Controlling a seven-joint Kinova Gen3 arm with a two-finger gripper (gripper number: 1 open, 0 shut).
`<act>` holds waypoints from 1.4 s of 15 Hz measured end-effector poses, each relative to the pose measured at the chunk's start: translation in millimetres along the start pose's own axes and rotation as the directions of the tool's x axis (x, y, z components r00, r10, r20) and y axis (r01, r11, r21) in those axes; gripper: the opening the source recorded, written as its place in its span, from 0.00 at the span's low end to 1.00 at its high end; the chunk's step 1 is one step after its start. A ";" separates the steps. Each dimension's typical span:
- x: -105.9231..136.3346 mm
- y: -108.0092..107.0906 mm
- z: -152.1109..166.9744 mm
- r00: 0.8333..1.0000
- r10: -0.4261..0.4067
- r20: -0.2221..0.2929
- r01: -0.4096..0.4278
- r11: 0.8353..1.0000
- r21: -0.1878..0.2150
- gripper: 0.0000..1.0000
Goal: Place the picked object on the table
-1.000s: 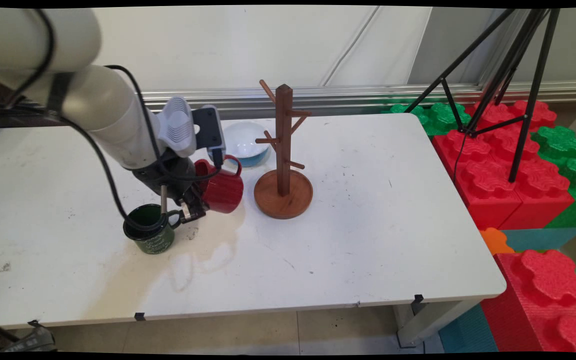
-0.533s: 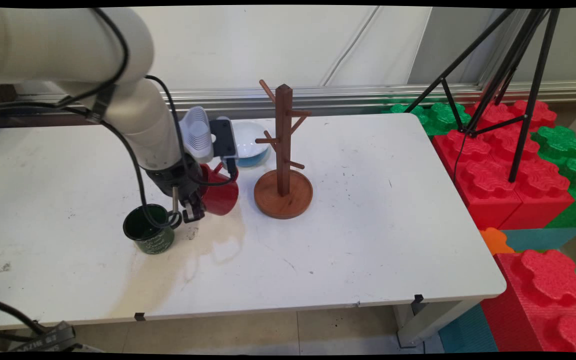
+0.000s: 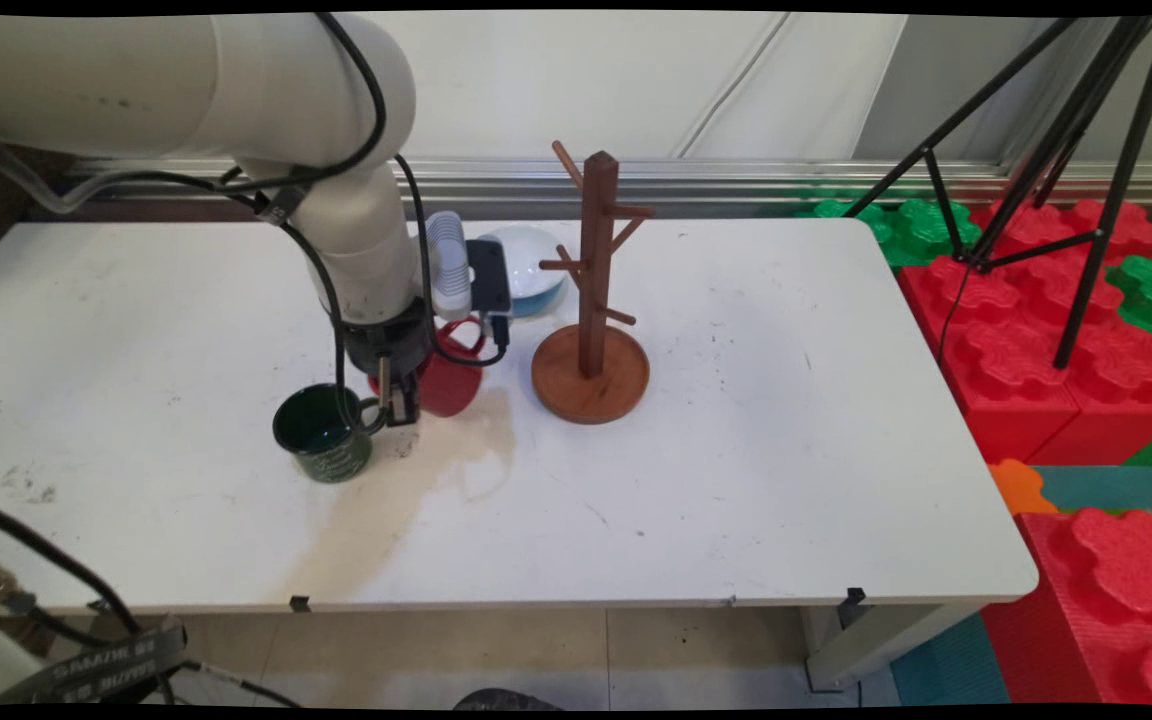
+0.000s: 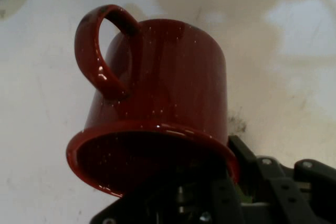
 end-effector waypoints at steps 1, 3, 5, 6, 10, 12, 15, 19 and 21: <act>1.9 -0.3 1.3 1.000 -0.001 0.011 0.001 1.000 0.002 0.00; 7.5 1.0 4.9 1.000 0.010 0.024 -0.010 1.000 -0.012 0.00; 11.7 2.3 7.8 0.999 0.022 0.036 -0.021 1.000 -0.023 0.00; 13.1 2.4 8.9 0.999 0.026 0.042 -0.025 0.999 -0.026 0.00; 17.2 2.5 13.1 0.997 0.034 0.062 -0.032 0.999 -0.035 0.00; 18.9 2.5 15.4 0.997 0.038 0.073 -0.035 0.999 -0.041 0.00; 20.7 2.3 18.2 0.996 0.043 0.083 -0.039 0.998 -0.049 0.00; 23.7 1.9 21.1 0.995 0.048 0.090 -0.043 0.997 -0.057 0.00; 25.1 1.7 22.0 0.995 0.048 0.091 -0.043 0.997 -0.060 1.00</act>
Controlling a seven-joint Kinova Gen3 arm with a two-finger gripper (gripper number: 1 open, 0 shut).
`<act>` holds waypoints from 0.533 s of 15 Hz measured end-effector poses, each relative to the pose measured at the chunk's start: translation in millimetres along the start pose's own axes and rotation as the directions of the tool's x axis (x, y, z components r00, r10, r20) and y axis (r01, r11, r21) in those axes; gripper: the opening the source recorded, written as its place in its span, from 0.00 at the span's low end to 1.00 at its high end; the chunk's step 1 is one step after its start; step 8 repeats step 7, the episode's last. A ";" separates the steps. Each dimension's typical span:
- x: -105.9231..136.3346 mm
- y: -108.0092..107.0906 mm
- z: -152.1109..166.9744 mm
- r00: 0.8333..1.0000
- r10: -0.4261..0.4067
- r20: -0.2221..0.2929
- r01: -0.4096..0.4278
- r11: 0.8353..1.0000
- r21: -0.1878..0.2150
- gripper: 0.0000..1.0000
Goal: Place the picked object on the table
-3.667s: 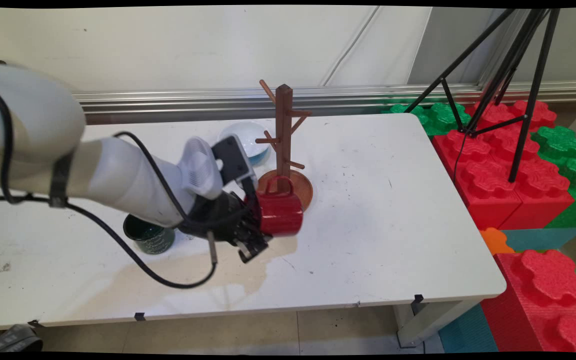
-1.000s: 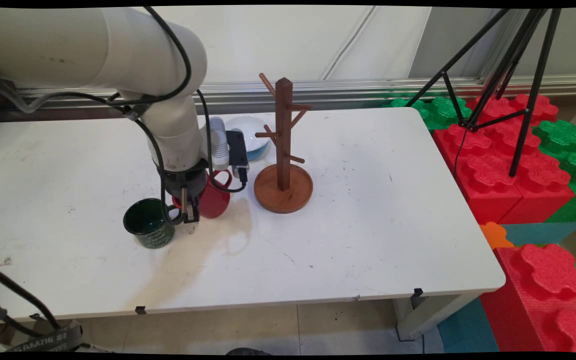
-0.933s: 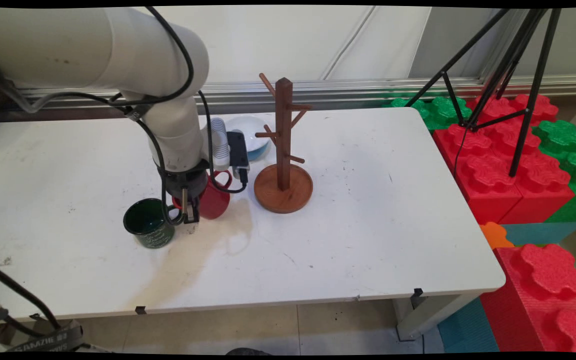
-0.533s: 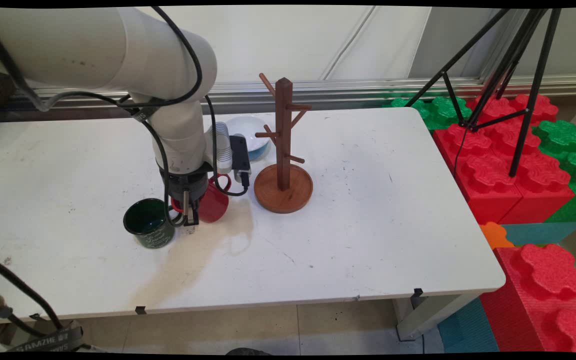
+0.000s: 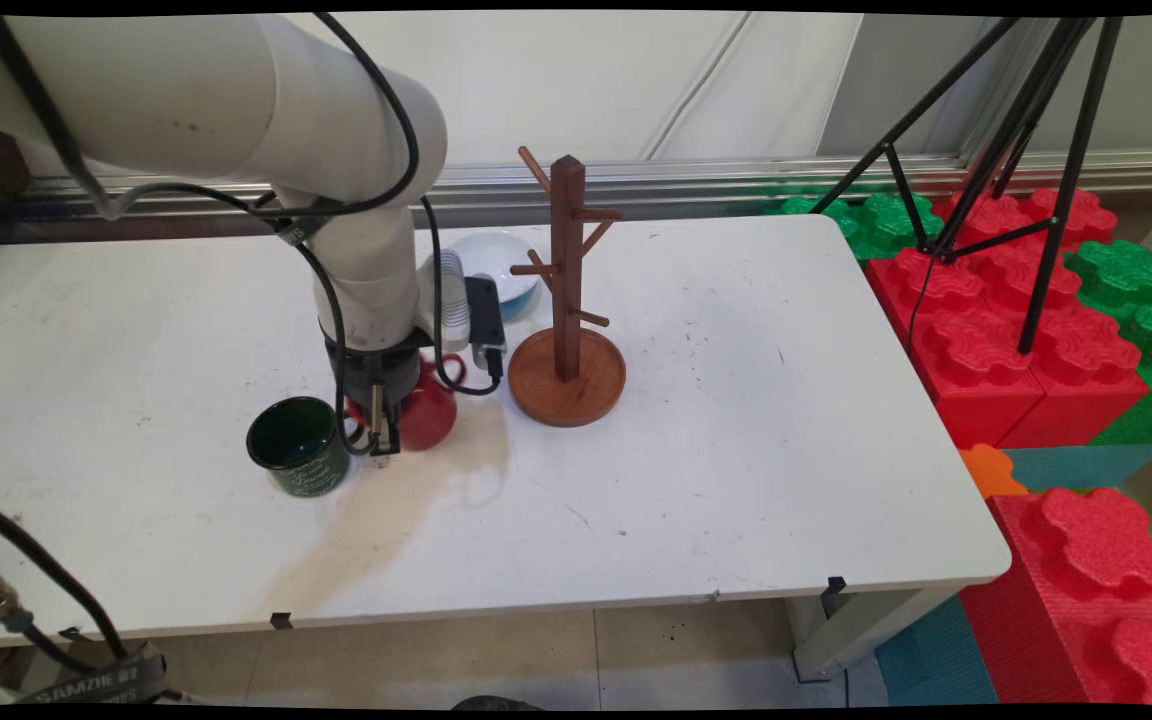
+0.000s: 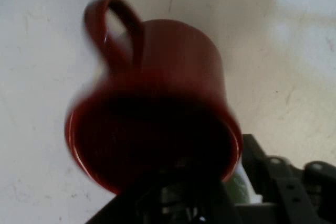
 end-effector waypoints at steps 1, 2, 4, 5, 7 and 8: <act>0.7 -0.3 0.3 1.000 0.000 0.000 0.000 1.000 -0.001 1.00; 1.4 -0.8 0.6 1.000 0.000 0.000 0.000 1.000 -0.001 1.00; 2.3 -1.6 1.1 1.000 -0.003 -0.002 0.003 1.000 -0.001 1.00; 3.3 -1.9 1.3 1.000 -0.003 -0.003 0.003 1.000 0.000 1.00; 3.8 -2.3 1.7 1.000 -0.004 -0.006 0.004 1.000 0.001 1.00; 3.8 -2.3 1.7 1.000 -0.004 -0.006 0.004 1.000 0.001 1.00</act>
